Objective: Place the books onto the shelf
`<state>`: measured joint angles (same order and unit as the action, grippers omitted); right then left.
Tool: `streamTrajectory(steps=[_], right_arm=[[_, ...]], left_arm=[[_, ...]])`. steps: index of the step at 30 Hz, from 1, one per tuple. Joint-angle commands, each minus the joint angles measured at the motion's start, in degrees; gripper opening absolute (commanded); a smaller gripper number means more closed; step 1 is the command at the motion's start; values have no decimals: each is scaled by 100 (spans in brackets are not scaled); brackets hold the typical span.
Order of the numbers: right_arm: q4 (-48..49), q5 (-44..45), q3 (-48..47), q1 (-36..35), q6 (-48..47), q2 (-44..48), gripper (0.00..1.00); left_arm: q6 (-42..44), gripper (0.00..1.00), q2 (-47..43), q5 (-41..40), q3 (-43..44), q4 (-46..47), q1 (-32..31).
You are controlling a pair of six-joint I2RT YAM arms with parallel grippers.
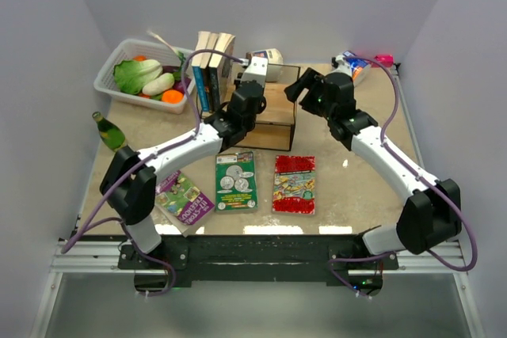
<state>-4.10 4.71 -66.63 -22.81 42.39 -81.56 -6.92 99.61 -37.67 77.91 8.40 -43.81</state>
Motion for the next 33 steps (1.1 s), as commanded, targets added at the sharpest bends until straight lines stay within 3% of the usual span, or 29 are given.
streamTrajectory(steps=[1,5,11,19,24,25,28,33], right_arm=[[-99,197,-175,4,-29,535,82],[-372,241,-236,4,-29,790,86],[-460,259,-61,4,-47,1247,84],[-293,127,212,-4,-47,1213,64],[-83,170,229,4,-12,1028,57],[-56,179,229,-4,-3,1002,54],[23,179,186,-4,32,844,46],[128,118,115,4,50,607,38]], left_arm=[[-169,34,-644,111,128,170,-92],[-248,35,-1004,190,-4,127,-136],[-406,35,-1505,278,-250,-40,-189],[-1477,31,-3138,-30,-1795,-198,-58],[-2542,15,-3887,23,-2973,-24,258],[-2769,8,-4062,-12,-3140,125,311],[-3156,0,-4291,-74,-3650,345,584],[-3316,0,-4249,-56,-3959,627,926]])
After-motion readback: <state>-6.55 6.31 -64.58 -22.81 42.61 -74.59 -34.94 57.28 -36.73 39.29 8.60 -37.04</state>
